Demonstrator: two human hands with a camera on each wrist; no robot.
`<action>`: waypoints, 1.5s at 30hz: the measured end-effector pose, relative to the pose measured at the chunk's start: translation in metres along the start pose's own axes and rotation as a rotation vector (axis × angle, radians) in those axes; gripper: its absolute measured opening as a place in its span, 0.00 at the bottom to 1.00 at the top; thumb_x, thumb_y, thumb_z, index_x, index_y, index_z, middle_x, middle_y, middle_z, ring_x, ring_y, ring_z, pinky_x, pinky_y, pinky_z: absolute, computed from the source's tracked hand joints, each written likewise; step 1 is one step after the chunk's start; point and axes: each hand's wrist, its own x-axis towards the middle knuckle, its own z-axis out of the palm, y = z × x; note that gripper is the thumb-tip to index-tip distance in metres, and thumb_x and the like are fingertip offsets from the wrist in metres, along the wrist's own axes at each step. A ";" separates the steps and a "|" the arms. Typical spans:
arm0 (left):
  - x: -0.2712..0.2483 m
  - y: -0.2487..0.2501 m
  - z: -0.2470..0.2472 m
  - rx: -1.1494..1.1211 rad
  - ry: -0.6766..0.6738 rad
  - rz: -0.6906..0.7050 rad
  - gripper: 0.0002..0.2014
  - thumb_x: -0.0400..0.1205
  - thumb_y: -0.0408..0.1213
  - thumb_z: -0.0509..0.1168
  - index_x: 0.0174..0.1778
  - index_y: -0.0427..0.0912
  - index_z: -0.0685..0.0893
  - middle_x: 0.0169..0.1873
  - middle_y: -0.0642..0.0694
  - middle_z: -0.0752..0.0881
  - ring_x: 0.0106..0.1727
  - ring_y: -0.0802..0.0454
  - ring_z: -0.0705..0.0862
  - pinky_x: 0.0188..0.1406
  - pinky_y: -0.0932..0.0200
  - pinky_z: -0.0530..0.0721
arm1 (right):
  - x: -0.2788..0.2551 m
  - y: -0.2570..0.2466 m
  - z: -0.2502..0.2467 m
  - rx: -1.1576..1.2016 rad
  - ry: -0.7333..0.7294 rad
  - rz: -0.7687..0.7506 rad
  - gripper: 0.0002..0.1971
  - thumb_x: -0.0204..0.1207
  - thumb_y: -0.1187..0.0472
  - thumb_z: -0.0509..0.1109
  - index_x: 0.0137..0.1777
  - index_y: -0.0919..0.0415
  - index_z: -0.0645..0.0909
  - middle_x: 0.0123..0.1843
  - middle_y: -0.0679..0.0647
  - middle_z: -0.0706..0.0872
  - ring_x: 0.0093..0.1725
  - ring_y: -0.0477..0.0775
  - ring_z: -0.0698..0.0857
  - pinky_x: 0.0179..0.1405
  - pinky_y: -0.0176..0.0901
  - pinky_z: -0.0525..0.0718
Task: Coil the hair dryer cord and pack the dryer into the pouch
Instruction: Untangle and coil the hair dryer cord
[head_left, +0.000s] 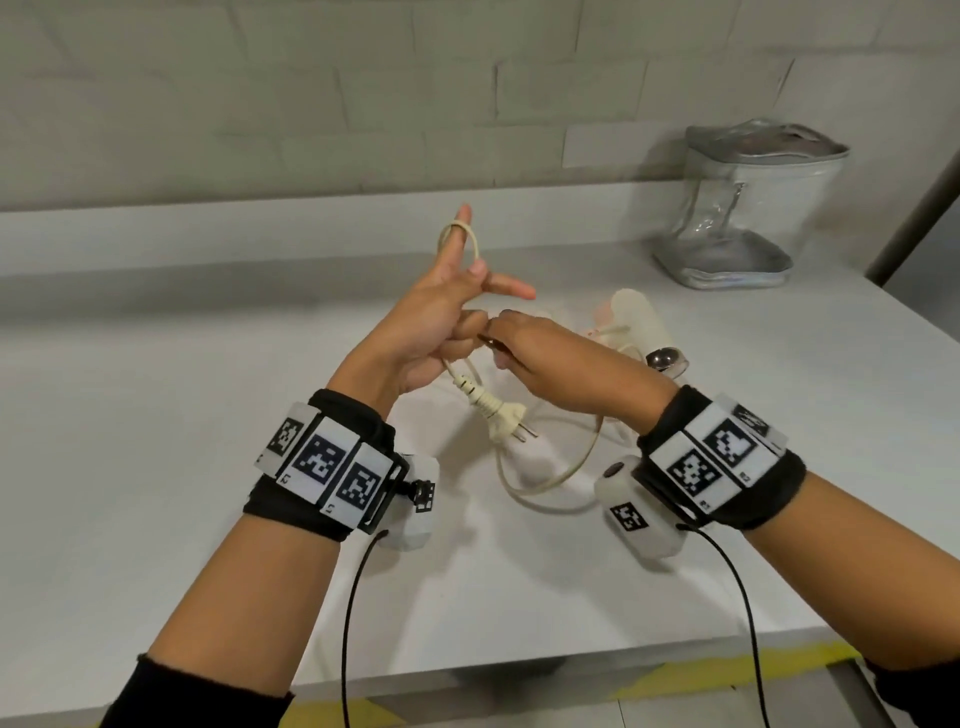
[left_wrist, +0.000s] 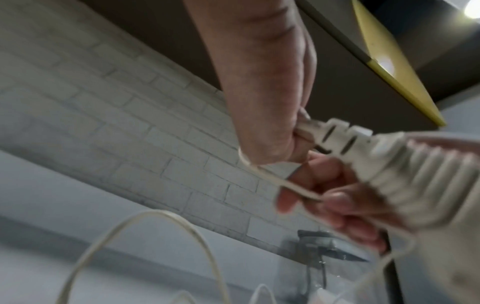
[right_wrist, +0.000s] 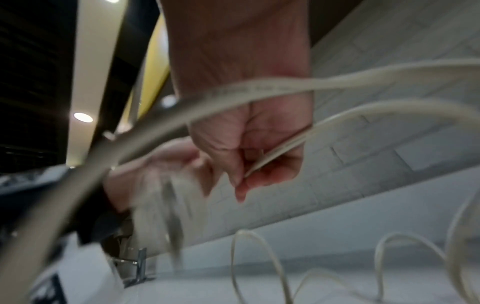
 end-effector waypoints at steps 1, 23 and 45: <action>0.000 -0.001 -0.003 0.104 0.007 -0.023 0.28 0.88 0.39 0.50 0.79 0.67 0.47 0.44 0.52 0.89 0.16 0.63 0.57 0.10 0.72 0.55 | -0.005 0.001 -0.007 -0.077 -0.004 -0.023 0.11 0.81 0.66 0.57 0.61 0.61 0.76 0.54 0.54 0.79 0.51 0.54 0.79 0.49 0.48 0.76; 0.004 -0.001 0.007 0.139 0.175 0.202 0.18 0.86 0.30 0.48 0.45 0.49 0.83 0.11 0.56 0.69 0.14 0.61 0.65 0.26 0.65 0.74 | 0.021 -0.006 -0.070 0.325 0.390 -0.337 0.09 0.67 0.58 0.77 0.40 0.62 0.82 0.35 0.40 0.81 0.33 0.34 0.78 0.33 0.25 0.72; -0.018 0.020 -0.003 0.156 0.240 0.353 0.20 0.87 0.51 0.37 0.62 0.73 0.72 0.60 0.54 0.85 0.19 0.57 0.82 0.10 0.65 0.52 | 0.037 0.023 -0.045 1.071 0.166 0.168 0.10 0.84 0.65 0.55 0.55 0.60 0.79 0.34 0.49 0.68 0.18 0.39 0.66 0.17 0.30 0.65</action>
